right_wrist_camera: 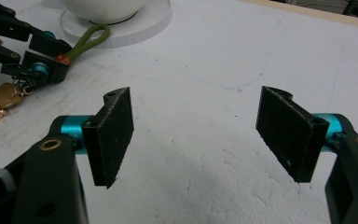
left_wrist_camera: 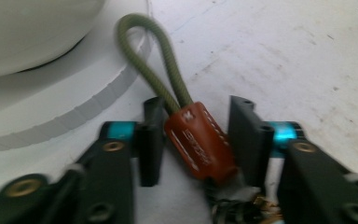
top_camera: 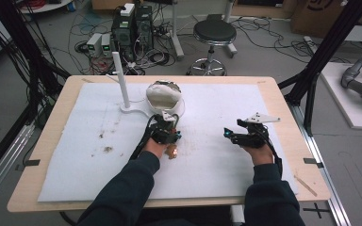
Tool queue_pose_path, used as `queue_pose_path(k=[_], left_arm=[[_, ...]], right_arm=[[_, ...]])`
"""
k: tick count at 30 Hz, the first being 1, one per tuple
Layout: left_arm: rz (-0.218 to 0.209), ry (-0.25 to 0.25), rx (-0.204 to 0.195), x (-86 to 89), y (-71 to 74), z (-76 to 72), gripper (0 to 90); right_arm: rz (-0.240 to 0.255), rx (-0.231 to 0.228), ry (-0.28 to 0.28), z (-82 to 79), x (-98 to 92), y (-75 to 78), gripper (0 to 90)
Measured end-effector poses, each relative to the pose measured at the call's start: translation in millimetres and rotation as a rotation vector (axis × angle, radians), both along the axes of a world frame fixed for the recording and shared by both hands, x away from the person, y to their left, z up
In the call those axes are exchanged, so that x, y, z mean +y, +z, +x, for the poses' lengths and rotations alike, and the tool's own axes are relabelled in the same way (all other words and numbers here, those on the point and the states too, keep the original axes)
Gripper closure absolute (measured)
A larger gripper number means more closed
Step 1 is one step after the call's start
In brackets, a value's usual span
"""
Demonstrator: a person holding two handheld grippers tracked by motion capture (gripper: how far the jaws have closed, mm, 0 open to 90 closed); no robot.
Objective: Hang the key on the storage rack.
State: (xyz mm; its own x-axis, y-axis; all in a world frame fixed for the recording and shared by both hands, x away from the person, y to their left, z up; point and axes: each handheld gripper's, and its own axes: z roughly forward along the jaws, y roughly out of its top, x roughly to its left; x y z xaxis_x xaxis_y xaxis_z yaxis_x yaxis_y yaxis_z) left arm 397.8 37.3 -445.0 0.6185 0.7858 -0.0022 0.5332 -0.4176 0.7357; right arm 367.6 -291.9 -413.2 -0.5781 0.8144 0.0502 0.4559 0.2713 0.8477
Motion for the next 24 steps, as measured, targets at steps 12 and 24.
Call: queue_pose_path(k=[12, 24], left_arm=[[-0.171, -0.024, 0.031, 19.0, 1.3, -7.0, 72.4], [-0.387, -0.019, -0.082, 71.1, 22.3, -32.4, 73.6]], right_arm=[[0.007, 0.002, -0.011, -1.5, -4.2, 0.0, 27.9], [0.028, -0.003, -0.022, -3.4, -7.3, 0.7, 27.8]])
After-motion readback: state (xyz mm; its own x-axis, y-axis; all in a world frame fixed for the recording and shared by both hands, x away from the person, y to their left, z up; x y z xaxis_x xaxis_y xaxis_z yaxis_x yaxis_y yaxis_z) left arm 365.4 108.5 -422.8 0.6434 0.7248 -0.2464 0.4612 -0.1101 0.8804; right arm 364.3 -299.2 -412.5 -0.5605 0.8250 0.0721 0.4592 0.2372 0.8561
